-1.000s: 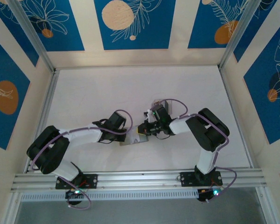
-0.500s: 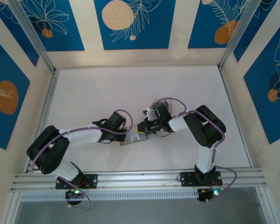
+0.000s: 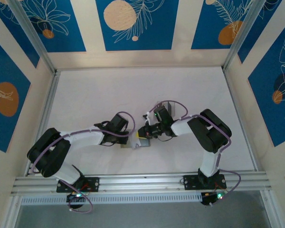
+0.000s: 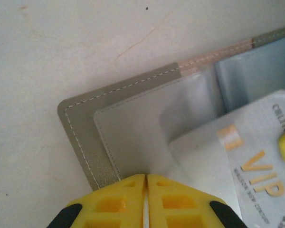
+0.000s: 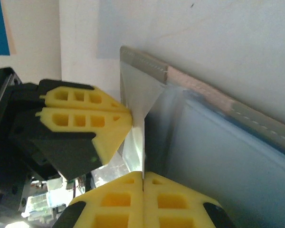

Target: Put the credit cards into the card holder

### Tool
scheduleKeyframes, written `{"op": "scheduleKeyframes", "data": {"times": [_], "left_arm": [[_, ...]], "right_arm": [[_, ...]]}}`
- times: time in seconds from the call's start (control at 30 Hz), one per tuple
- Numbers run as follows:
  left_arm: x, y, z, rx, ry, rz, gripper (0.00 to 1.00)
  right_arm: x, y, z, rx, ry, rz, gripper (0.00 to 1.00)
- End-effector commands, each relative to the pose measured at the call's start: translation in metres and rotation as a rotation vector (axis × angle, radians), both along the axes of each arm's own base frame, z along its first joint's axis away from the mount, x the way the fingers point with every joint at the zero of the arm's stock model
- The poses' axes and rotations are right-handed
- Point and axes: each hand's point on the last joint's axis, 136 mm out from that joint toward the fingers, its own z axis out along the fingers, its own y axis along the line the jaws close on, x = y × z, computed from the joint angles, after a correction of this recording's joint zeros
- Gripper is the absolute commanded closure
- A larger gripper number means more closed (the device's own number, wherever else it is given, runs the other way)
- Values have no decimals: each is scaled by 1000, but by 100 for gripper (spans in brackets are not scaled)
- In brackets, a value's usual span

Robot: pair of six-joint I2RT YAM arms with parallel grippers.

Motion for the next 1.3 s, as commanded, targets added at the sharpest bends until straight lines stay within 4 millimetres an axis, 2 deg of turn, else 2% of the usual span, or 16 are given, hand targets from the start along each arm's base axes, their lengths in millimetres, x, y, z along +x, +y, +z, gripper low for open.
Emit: {"op": "scheduleKeyframes", "data": {"times": [0.0, 0.3, 0.57, 1.0, 1.27], "left_arm": [[-21, 21, -21, 108, 77, -20, 91], [-23, 21, -21, 102, 78, -26, 90], [-23, 20, -22, 102, 85, -29, 90], [-23, 19, -24, 108, 94, -35, 90], [-23, 19, -23, 111, 98, -38, 90]], "right_arm": [[-12, 3, -1, 42, 28, 60, 100], [12, 2, -22, -28, 30, -28, 100], [30, -4, -30, -102, -5, -123, 100], [30, -23, -38, -210, -66, -230, 100], [30, -23, -42, -234, -84, -277, 100]]}}
